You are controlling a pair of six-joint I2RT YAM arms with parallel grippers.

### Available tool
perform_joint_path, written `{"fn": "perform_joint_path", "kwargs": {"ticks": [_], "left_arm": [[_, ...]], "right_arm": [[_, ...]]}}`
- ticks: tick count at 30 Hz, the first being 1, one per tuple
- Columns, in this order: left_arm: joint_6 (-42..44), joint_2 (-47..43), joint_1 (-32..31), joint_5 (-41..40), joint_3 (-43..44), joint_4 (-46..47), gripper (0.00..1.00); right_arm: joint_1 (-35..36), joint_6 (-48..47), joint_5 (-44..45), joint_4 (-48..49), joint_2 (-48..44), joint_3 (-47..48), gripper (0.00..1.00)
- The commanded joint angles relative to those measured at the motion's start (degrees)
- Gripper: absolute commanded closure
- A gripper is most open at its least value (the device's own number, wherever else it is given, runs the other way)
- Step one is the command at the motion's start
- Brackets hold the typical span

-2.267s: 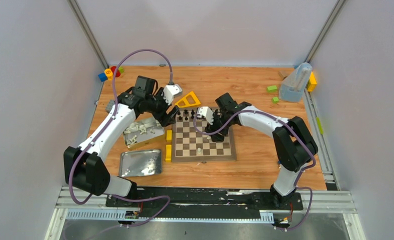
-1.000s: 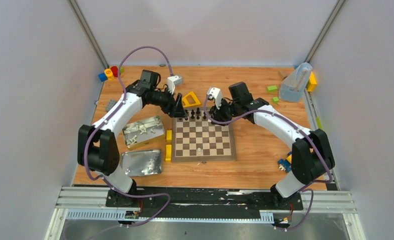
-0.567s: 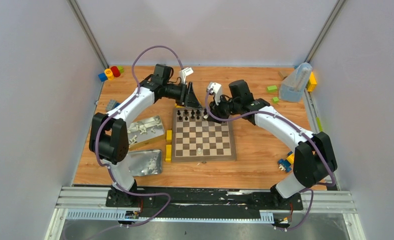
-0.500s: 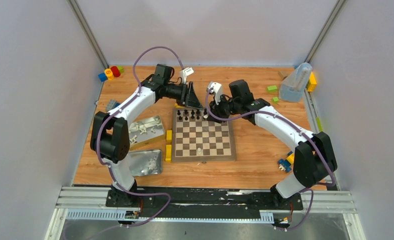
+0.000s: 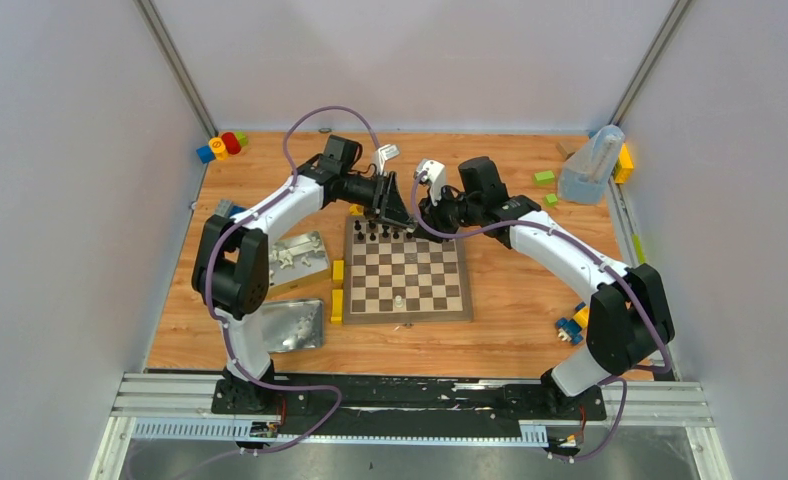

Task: Set up the chess pieces on the board
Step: Place the chess piece on the chessboard.

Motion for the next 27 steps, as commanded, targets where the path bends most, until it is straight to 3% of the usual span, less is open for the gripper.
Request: {"fn": "perform_joint_path", "kwargs": {"ticks": [1, 22, 25, 27], "left_arm": [[-1.09, 0.3, -0.96, 2.51, 2.44, 1.86, 0.55], [-2.58, 1.82, -1.36, 3.91, 1.63, 3.79, 0.83], [-2.52, 1.7, -1.37, 4.11, 1.64, 3.88, 0.92], [-0.46, 1.28, -1.37, 3.65, 2.02, 2.4, 0.96]], "right_arm": [[0.14, 1.0, 0.8, 2.07, -0.75, 2.61, 1.0], [0.17, 1.79, 1.23, 2.54, -0.67, 2.4, 1.0], [0.13, 1.96, 1.56, 2.6, -0.77, 2.42, 0.93], [0.13, 1.78, 2.45, 2.47, -1.12, 2.21, 0.79]]}}
